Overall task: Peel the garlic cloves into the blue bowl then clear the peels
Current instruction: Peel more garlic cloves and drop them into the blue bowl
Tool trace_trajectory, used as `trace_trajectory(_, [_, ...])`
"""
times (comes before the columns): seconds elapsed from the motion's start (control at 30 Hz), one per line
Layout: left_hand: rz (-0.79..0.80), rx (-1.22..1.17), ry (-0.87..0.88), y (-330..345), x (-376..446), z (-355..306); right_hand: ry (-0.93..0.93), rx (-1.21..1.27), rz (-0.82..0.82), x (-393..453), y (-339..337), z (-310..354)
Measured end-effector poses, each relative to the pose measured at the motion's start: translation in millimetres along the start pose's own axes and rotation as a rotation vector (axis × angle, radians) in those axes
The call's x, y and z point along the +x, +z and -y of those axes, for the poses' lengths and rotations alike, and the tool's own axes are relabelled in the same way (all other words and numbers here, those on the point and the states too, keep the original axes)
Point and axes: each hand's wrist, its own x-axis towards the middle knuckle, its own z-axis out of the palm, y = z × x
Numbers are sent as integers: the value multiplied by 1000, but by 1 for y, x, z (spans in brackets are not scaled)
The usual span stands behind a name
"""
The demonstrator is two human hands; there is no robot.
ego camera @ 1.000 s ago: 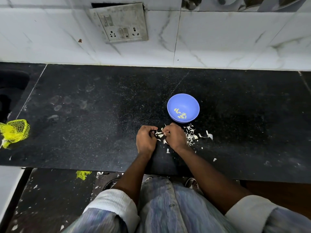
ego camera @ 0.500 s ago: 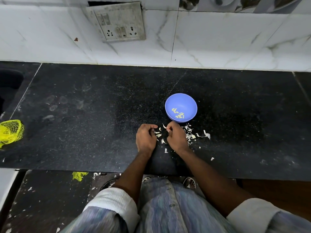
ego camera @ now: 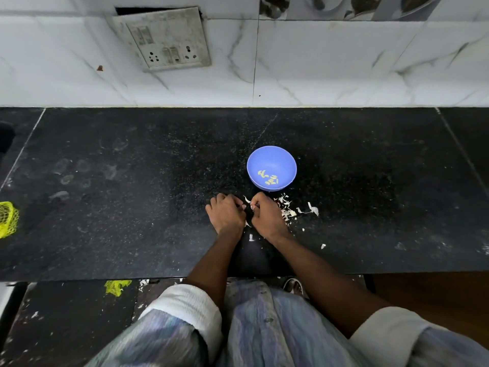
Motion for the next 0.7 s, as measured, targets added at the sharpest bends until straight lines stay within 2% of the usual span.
trace_trajectory(0.2, [-70,-442,-30,-3,6,9,16,-81,37,0,3,3])
trace_trajectory(0.27, [-103,-505,-66,-2,6,14,26,-83,42,1,3,2])
trace_trajectory(0.37, [-75,-409,-64,-3,8,19,19,-82,30,2,-1,-1])
trace_trajectory(0.53, [-7,-163,74,-4,10,22,24,-90,48,-1,-6,-1])
trace_trajectory(0.7, [8,-31,134,-4,10,18,38,-65,48,0,-9,-2])
